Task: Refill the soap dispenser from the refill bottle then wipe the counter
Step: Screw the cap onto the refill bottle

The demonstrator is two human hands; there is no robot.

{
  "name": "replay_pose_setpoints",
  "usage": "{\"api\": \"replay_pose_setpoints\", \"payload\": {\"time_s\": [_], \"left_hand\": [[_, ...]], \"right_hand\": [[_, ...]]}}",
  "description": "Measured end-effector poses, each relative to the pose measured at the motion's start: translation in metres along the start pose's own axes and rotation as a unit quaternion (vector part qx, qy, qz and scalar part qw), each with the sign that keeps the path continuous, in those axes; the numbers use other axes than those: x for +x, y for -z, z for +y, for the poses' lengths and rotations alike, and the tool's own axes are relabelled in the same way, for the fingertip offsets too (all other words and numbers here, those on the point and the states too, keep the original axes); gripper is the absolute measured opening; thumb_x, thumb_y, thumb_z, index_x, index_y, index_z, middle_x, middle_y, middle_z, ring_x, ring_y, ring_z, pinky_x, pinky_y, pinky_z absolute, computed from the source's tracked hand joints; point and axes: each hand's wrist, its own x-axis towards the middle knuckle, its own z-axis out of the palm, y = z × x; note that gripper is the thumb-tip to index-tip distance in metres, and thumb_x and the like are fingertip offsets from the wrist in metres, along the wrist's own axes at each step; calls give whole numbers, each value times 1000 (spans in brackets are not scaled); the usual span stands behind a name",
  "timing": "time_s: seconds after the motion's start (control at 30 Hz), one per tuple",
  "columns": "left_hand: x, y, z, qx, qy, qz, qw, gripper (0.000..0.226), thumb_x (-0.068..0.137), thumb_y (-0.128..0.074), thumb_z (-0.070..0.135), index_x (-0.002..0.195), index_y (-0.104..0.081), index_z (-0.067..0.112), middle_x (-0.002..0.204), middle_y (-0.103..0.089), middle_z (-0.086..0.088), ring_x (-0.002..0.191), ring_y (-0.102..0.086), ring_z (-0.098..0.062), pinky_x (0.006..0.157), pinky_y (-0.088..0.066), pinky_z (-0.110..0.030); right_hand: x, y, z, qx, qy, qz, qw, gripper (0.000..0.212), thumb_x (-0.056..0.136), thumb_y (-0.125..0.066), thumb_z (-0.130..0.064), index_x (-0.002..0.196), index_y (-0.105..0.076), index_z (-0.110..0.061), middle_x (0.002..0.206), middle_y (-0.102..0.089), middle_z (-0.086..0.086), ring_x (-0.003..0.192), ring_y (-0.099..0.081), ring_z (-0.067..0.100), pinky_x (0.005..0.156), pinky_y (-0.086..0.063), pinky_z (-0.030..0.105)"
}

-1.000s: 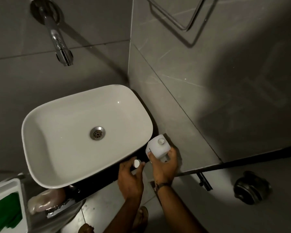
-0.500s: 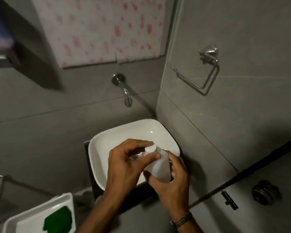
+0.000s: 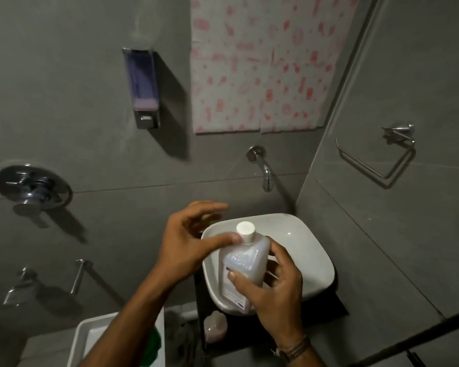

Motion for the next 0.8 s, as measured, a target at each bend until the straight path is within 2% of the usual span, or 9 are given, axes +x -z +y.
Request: {"api": "replay_pose_setpoints", "payload": {"time_s": [0.03,0.1,0.17,0.27,0.33,0.47,0.6,0.67,0.8], "left_hand": [[-3,7,-4,-16,7,24,1000,37,78,-88,16,105,-80,40,113,-80,4,104,-77,-13,94,-63,-33],[-11,12,-4,-38,18,22,999,27,87,-71,20,105,-80,39,109,-80,2,99,-78,-14,92,-63,-35],[-18,4,0,-12,-4,-9,1000,17,87,-78,36,104,-81,35,107,-79,2,101,-76,-14,90,-60,-28],[-23,-3,8,60,-33,23,997,30,71,-96,42,97,-83,34,100,-80,10,98,-77,-15,90,-61,-31],[-24,1,12,59,-36,9,998,33,76,-95,31,106,-83,31,104,-82,14,103,-77,-10,93,-61,-32],[-27,8,15,55,-58,-78,994,45,91,-83,17,133,-72,28,117,-81,12,118,-73,-7,98,-54,-17],[-35,27,10,-28,17,-143,989,66,92,-81,13,151,-55,28,144,-69,6,140,-59,-14,111,-50,-27],[-50,51,4,-4,71,-191,979,86,85,-90,20,156,-46,39,154,-59,13,144,-55,-10,115,-50,-32],[-106,99,-20,44,145,-171,974,83,78,-95,26,146,-53,46,144,-65,14,133,-63,-9,95,-62,-31]], "right_hand": [[1,-2,-1,3,-1,0,1000,79,52,-96,-51,124,-64,-44,123,-71,-16,111,-71,12,78,-62,22],[1,-8,-4,-17,12,-8,1000,77,53,-94,-52,123,-65,-41,122,-71,-17,111,-70,12,79,-63,24],[0,-14,-5,-21,16,-16,1000,75,53,-93,-49,122,-65,-40,120,-71,-15,108,-71,14,77,-65,28],[0,-18,-6,-22,22,-40,999,74,55,-91,-47,124,-62,-44,121,-71,-14,109,-71,14,76,-64,23],[1,-17,-8,-15,15,-60,998,75,57,-92,-47,126,-62,-43,123,-70,-14,110,-71,15,78,-65,27],[2,-15,-8,-18,13,-101,995,71,62,-95,-43,125,-63,-42,123,-71,-13,114,-70,14,79,-64,25],[1,-17,-4,11,-14,-141,990,70,62,-94,-38,123,-63,-50,123,-70,-17,115,-70,12,80,-64,26],[-1,-23,-2,34,-30,-174,984,74,62,-96,-42,128,-62,-45,126,-70,-15,119,-68,13,84,-64,28],[-23,-61,13,16,-38,-276,960,79,63,-93,-55,133,-58,-40,133,-67,-16,126,-62,8,92,-59,22]]}}
